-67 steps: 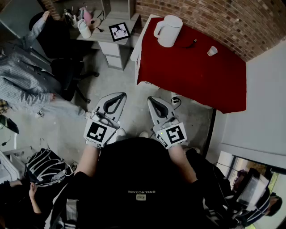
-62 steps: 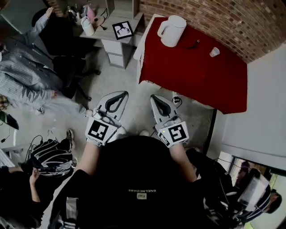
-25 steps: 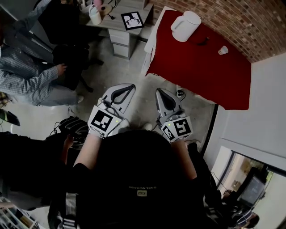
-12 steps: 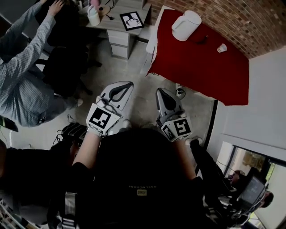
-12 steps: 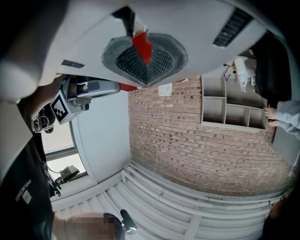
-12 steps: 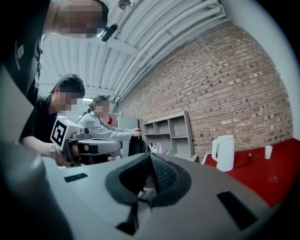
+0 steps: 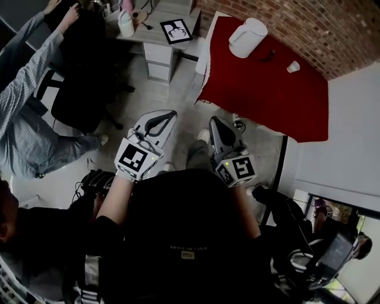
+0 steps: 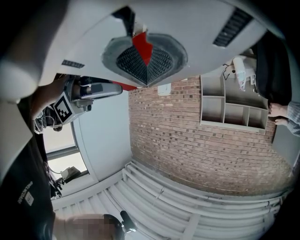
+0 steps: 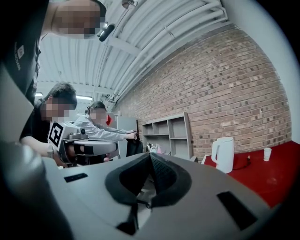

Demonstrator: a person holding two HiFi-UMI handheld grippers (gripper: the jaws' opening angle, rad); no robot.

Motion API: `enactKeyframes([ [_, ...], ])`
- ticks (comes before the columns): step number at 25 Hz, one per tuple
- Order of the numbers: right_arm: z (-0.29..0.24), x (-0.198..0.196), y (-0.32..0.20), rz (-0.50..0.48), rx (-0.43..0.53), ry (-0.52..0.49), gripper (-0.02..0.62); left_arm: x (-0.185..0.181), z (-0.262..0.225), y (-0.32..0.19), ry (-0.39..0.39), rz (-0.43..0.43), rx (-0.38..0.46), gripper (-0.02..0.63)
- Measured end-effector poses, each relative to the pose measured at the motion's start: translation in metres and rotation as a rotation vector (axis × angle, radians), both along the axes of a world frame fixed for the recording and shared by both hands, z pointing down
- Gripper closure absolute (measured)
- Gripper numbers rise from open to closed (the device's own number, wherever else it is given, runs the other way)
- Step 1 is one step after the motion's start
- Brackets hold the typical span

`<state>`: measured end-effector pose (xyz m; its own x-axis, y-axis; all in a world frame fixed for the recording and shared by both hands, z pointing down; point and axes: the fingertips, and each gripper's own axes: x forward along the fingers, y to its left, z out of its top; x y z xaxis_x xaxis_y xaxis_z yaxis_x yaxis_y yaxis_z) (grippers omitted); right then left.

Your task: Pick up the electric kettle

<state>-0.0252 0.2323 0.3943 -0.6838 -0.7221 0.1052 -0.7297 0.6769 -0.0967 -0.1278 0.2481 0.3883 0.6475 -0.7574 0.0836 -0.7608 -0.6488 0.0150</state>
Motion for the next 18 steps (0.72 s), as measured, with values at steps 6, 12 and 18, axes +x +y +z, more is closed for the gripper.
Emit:
enactKeyframes([
  [6, -0.001, -0.001, -0.01, -0.017, 0.011, -0.007, 0.595, -0.008, 0.0, -0.003, 0.0, -0.037, 0.007, 0.603],
  [12, 0.009, -0.005, -0.028, -0.04, 0.018, -0.007, 0.595, -0.016, 0.007, -0.018, 0.006, -0.076, 0.015, 0.603],
  [18, 0.02, 0.002, -0.063, -0.067, 0.01, -0.02, 0.595, -0.012, 0.018, -0.045, -0.008, -0.105, 0.002, 0.603],
])
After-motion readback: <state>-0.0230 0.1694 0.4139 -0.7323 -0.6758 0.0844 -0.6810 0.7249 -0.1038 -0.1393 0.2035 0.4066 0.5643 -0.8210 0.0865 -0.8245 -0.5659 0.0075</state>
